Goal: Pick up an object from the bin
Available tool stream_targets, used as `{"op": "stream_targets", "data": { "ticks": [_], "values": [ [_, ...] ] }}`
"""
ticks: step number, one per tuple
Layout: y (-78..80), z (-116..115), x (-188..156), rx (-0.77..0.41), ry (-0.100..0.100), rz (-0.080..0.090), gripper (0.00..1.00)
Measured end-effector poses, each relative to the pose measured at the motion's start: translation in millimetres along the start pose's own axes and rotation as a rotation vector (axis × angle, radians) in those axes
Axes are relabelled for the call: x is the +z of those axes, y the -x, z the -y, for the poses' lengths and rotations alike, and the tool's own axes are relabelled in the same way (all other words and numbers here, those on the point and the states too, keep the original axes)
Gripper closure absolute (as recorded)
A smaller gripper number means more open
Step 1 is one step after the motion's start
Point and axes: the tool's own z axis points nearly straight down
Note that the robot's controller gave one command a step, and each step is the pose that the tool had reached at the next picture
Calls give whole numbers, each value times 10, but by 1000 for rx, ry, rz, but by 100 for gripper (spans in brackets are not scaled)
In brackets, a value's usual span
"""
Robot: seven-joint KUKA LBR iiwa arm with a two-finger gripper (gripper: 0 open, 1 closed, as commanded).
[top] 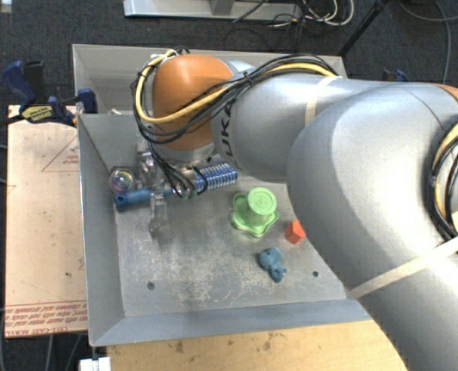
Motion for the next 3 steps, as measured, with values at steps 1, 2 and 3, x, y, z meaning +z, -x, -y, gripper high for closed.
{"op": "stream_targets", "data": {
  "ticks": [1,2,3],
  "values": [
    [-8,15,-2,3,-1,-3,100],
    [-147,-19,-654,-46,-2,1,100],
    [-125,-6,-1406,-38,-1,3,100]
  ]
}}
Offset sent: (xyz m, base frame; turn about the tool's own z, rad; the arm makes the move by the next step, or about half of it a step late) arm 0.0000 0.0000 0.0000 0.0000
